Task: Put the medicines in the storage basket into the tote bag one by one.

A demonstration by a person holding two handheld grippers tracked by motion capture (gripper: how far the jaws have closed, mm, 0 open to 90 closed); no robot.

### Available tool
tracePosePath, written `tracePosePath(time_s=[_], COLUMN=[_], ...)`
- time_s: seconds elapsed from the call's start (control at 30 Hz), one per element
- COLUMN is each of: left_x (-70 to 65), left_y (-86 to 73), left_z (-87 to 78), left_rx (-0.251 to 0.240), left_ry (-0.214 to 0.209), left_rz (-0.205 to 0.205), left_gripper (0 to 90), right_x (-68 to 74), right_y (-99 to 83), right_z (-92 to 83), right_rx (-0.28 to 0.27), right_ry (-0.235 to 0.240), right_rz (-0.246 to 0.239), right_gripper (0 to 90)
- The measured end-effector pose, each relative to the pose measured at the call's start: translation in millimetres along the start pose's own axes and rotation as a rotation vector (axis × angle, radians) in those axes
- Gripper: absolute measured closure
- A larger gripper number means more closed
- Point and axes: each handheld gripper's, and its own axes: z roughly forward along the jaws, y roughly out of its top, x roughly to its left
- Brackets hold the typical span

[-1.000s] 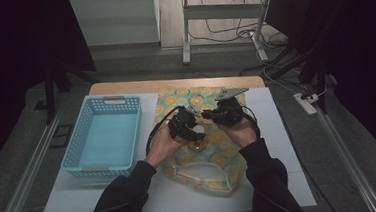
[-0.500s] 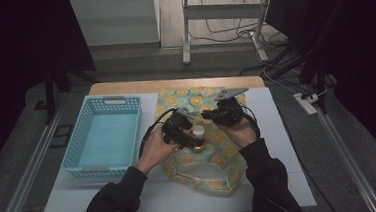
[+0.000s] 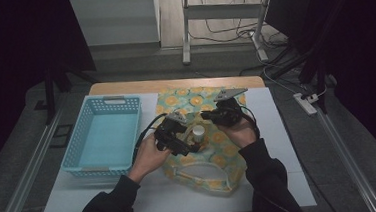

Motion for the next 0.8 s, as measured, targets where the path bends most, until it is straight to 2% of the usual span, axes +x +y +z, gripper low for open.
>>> tracePosePath(time_s=[0.23, 0.33, 0.4, 0.57, 0.73, 0.8], left_x=[-8.6, -12.4, -13.7, -14.6, -17.1, -19.1], left_y=[-8.3, -13.1, -16.8, -27.8, -34.6, -37.2], left_z=[-5.4, -5.5, -4.9, -2.5, -0.1, 1.4], left_rx=[-0.019, -0.009, -0.008, -0.008, 0.018, 0.032], left_ry=[0.009, 0.039, 0.049, 0.035, 0.030, 0.041], left_rz=[0.035, 0.052, 0.049, 0.029, 0.012, 0.013], left_gripper=[3.9, 2.3, 0.7, 0.0, 0.0, 0.0], right_x=[1.4, 1.7, 2.0, 2.7, 4.1, 4.3], right_y=[0.9, 0.9, 0.9, 1.2, 1.7, 1.8], right_z=[-0.4, -0.5, -0.5, -0.7, -0.6, -0.7], right_rx=[0.000, 0.000, 0.000, 0.000, -0.001, -0.003], right_ry=[0.002, 0.001, 0.001, 0.002, 0.004, 0.005], right_rz=[-0.003, -0.003, -0.003, -0.005, -0.008, -0.010], right_gripper=[90.0, 90.0, 90.0, 90.0, 90.0, 90.0])
